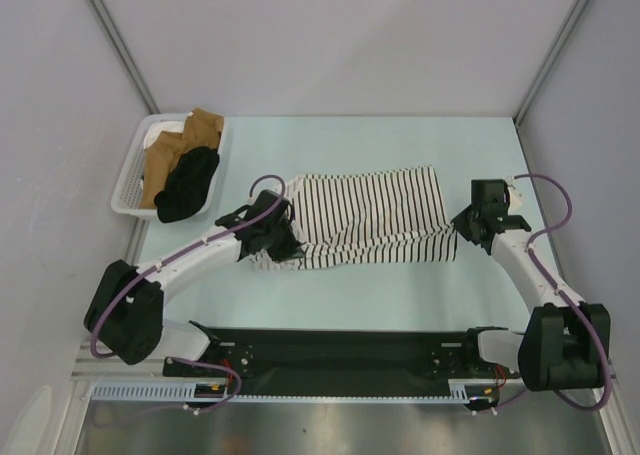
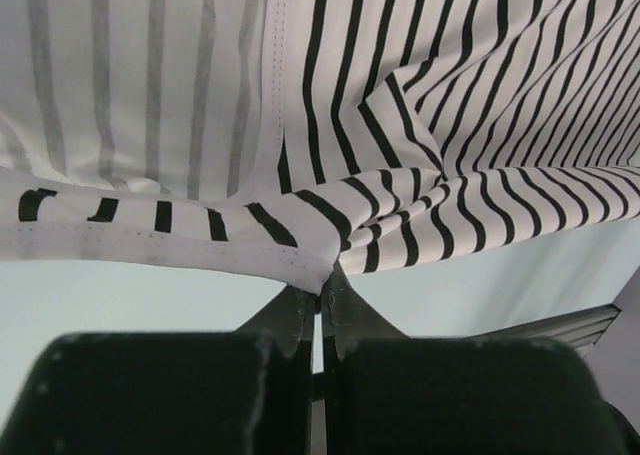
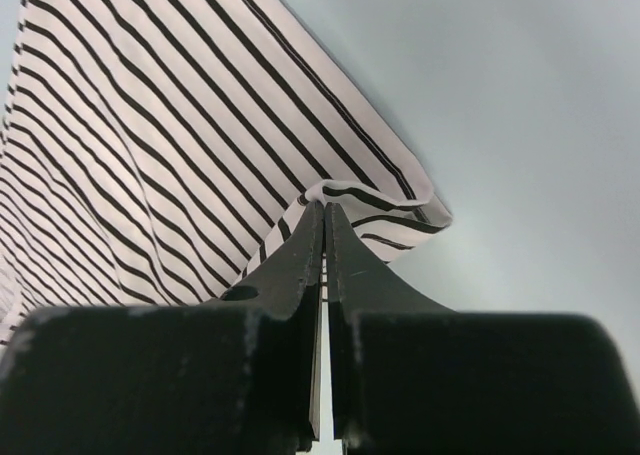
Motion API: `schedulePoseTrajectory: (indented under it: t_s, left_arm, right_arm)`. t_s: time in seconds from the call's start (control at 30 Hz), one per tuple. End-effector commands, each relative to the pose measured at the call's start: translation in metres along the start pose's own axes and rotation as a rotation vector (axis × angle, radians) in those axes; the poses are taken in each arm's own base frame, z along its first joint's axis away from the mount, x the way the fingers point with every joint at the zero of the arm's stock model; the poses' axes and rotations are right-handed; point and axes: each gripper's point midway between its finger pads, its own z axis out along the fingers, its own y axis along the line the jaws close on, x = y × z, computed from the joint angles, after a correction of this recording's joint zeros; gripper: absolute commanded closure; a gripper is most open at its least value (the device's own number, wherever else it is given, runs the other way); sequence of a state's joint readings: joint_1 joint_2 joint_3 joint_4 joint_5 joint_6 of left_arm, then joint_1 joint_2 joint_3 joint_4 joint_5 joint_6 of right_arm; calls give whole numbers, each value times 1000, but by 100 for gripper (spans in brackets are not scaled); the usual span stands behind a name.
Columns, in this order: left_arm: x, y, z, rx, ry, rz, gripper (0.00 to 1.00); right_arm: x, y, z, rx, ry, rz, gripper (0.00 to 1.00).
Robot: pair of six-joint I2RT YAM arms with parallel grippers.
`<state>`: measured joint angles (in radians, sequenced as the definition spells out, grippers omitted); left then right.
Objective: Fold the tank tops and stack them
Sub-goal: Fold the tank top
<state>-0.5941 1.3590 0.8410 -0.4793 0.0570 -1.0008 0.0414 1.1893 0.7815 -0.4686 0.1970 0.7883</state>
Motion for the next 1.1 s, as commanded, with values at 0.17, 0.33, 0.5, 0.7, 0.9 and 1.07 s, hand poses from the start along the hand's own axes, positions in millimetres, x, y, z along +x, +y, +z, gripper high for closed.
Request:
schedulePoseTrajectory:
  t_s: [0.17, 0.33, 0.5, 0.7, 0.9, 1.07]
  left_arm:
    - [-33, 4, 11, -61, 1, 9, 100]
    - [-54, 3, 18, -78, -27, 6, 100]
    - [-67, 0, 42, -108, 4, 49, 94]
    - [-90, 17, 49, -216, -84, 124, 19]
    - [-120, 7, 1, -220, -243, 176, 3]
    - [-154, -22, -21, -158, -340, 305, 1]
  right_arm:
    - [-38, 42, 26, -42, -59, 5, 100]
    - [-37, 40, 51, 8, -57, 9, 100]
    - [-35, 39, 75, 54, -45, 14, 93]
    - [-44, 60, 96, 28, -25, -57, 27]
    - [-65, 109, 88, -200, -65, -191, 31]
    - [-70, 128, 111, -235, -19, -307, 43]
